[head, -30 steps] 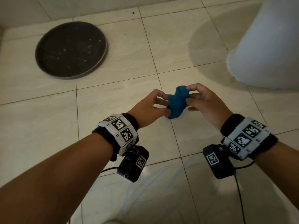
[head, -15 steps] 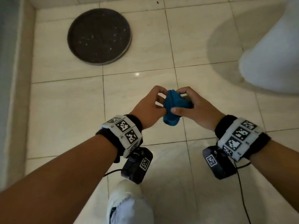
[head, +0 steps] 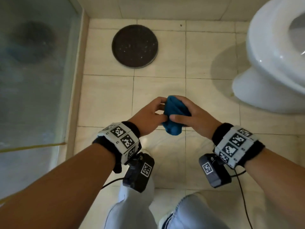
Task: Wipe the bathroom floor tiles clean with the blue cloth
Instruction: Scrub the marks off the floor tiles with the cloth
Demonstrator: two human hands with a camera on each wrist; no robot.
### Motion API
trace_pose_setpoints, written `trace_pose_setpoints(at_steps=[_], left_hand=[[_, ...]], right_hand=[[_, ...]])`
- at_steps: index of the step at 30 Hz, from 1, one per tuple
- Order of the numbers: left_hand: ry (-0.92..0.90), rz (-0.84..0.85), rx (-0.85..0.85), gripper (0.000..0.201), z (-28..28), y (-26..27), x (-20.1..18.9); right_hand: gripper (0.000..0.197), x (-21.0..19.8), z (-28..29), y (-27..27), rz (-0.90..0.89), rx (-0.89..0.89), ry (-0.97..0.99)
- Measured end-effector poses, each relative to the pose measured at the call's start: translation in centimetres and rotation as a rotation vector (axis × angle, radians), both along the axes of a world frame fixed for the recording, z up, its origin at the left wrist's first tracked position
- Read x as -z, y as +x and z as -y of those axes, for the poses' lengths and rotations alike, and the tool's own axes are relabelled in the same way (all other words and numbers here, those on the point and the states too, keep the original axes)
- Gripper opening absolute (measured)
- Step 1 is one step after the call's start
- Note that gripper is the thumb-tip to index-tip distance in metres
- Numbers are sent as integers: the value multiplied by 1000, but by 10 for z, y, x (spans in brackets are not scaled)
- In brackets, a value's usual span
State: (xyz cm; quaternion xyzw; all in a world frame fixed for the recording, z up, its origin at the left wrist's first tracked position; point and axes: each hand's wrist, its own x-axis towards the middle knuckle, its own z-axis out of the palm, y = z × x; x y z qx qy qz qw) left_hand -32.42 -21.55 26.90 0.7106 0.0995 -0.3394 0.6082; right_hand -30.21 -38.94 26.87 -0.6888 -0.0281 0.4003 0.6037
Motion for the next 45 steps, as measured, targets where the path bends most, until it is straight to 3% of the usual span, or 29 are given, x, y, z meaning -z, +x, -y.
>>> trace_pose_setpoints(at_steps=[4, 8, 12, 16, 19, 25, 31, 38, 43, 45], left_hand=[[254, 57, -82, 43, -34, -35, -31], [685, 17, 96, 56, -94, -78, -33], [865, -53, 177, 57, -156, -121, -16], [869, -62, 210, 59, -207, -163, 11], [844, -61, 257, 64, -234, -198, 27], [819, -66, 292, 68, -269, -242, 77], [819, -25, 264, 74, -267, -249, 175], [893, 46, 243, 85, -276, -242, 285], [969, 104, 172, 101, -289, -232, 323], [983, 111, 202, 111, -290, -231, 331]], right_hand=[[40, -24, -26, -15, 174, -27, -226], [42, -38, -50, -34, 334, -126, -508], [29, -27, -82, -58, 340, -216, -578], [22, 8, -129, -95, 395, -355, -717], [25, 34, -161, -127, 325, -370, -759], [29, 95, -215, -170, 277, -400, -636], [26, 192, -249, -176, 331, -574, -506], [42, 293, -286, -144, 727, -348, -571], [39, 339, -299, -159, 893, -705, -637], [39, 341, -299, -157, 909, -641, -608]])
